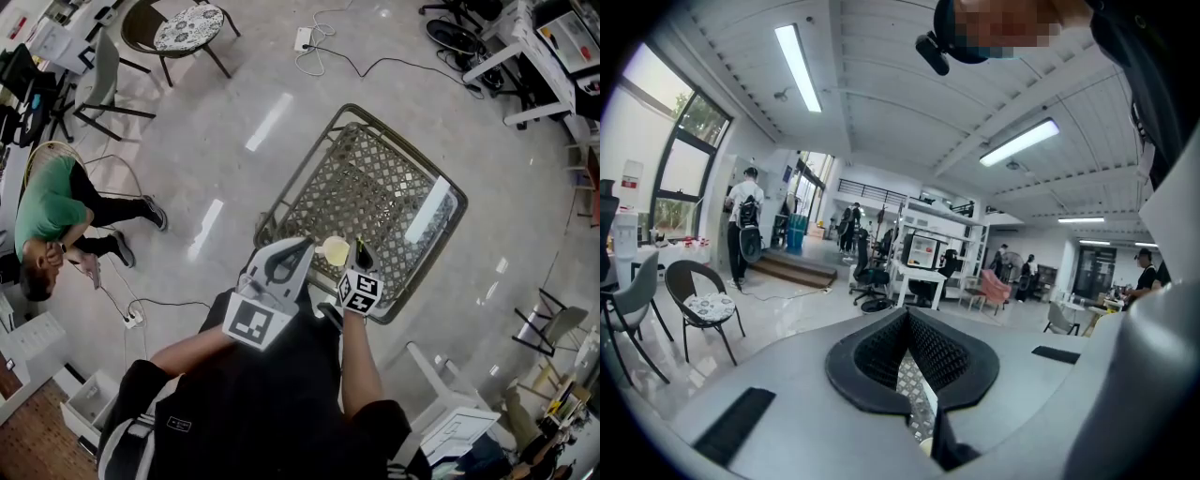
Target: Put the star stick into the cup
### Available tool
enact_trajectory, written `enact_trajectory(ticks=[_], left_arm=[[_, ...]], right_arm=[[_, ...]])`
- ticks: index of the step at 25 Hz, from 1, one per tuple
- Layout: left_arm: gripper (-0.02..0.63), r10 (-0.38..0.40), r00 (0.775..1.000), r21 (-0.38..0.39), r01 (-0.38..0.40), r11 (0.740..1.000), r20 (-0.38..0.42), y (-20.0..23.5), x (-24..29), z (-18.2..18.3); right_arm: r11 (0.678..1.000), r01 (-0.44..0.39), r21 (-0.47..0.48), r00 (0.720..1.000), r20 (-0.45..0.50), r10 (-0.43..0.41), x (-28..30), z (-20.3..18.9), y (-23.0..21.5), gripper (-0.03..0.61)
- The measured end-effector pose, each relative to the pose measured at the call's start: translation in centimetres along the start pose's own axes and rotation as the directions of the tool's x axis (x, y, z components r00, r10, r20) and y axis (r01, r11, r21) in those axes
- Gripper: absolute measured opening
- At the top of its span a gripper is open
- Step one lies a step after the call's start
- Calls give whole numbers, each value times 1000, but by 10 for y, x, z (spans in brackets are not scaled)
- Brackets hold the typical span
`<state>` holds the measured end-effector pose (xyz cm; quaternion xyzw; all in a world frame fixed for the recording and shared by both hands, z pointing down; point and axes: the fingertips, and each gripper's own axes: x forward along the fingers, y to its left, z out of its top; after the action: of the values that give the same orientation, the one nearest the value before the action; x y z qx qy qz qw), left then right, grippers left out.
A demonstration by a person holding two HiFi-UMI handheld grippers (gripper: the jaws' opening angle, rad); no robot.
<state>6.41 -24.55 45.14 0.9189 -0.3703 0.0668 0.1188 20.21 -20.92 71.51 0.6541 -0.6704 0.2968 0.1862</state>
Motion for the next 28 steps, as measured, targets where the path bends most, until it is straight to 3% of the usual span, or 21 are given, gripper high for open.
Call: enact_trajectory(ticks=[28], left_arm=[[15,24,1000,-23,-24,999,1,13,-3,3]], right_arm=[[999,-14,40,1000,-14,14,47,9,-12,22]])
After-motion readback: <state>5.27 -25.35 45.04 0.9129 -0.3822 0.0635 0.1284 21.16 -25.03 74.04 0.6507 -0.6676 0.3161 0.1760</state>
